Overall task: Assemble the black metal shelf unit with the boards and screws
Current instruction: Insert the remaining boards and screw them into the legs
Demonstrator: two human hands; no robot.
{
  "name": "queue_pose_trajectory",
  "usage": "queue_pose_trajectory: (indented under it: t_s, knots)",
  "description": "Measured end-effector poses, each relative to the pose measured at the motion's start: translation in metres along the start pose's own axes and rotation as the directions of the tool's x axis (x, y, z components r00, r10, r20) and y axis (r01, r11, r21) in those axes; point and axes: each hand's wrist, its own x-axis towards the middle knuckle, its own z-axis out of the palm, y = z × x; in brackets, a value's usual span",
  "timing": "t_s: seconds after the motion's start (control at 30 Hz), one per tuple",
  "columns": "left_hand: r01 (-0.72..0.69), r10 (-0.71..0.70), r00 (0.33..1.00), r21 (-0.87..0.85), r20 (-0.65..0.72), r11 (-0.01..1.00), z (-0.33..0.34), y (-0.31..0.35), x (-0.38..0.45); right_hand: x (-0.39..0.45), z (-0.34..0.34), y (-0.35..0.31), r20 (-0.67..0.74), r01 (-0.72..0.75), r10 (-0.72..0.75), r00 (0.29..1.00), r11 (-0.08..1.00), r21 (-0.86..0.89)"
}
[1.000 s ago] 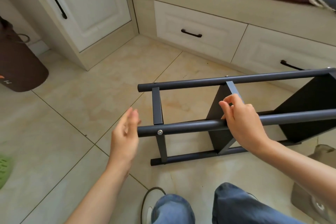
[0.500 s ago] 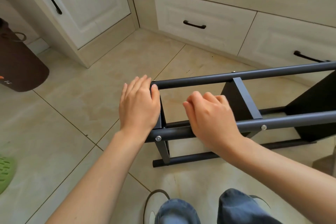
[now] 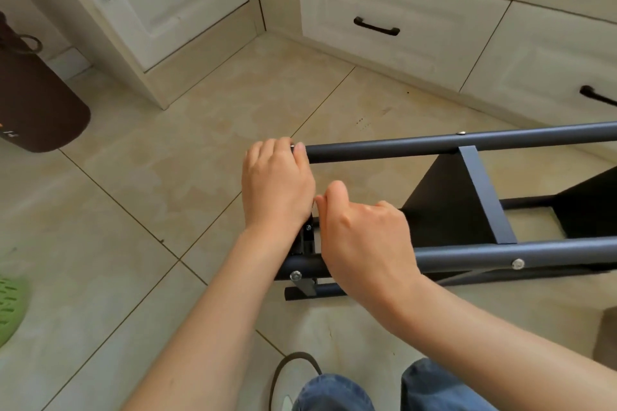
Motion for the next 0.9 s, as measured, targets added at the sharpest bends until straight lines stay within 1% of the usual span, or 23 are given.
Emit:
queue_pose_trajectory:
  t_s: [0.17, 0.3, 0.4, 0.5, 0.57, 0.63, 0.73, 0.8, 0.9]
  knots:
    - [0.038, -0.044, 0.998, -0.158, -0.035, 0.987, 0.002, -0.004, 0.003, 0.002, -0.003, -0.001, -0.07, -0.013, 0.013, 0.997, 1.0, -0.002]
    - [0.029, -0.031, 0.999, -0.198, -0.006, 0.98, 0.003, -0.008, 0.004, 0.003, -0.002, -0.003, -0.047, -0.05, 0.05, 0.998, 0.999, 0.002]
    - [0.03, -0.019, 0.998, -0.196, 0.058, 0.98, -0.001, -0.012, 0.004, 0.003, -0.003, -0.004, -0.036, -0.069, 0.07, 0.997, 0.997, 0.024]
    - [-0.009, 0.029, 0.99, -0.137, 0.14, 0.99, -0.008, -0.015, 0.002, 0.003, -0.004, -0.004, -0.009, -0.082, 0.082, 0.997, 0.996, 0.034]
    - [-0.026, 0.039, 0.986, -0.08, 0.162, 0.996, -0.011, -0.015, -0.003, 0.002, -0.006, -0.005, 0.012, -0.088, 0.087, 0.996, 0.995, 0.04]
    - [-0.029, 0.032, 0.992, -0.027, 0.121, 0.999, -0.01, -0.013, -0.012, 0.001, -0.008, -0.005, 0.006, -0.095, 0.095, 0.995, 0.994, 0.054]
    - [-0.03, 0.031, 0.999, -0.023, 0.043, 0.999, -0.007, -0.01, -0.021, 0.0, -0.01, -0.005, -0.031, -0.086, 0.088, 0.996, 0.995, 0.046]
    - [-0.024, 0.024, 1.0, -0.029, -0.006, 0.999, -0.004, -0.011, -0.021, 0.0, -0.008, -0.004, -0.041, -0.064, 0.066, 0.997, 0.996, 0.057]
    - [-0.017, 0.018, 0.998, 0.017, -0.056, 1.0, -0.001, -0.01, -0.019, -0.001, -0.005, -0.002, -0.026, -0.02, 0.023, 0.999, 0.995, 0.102]
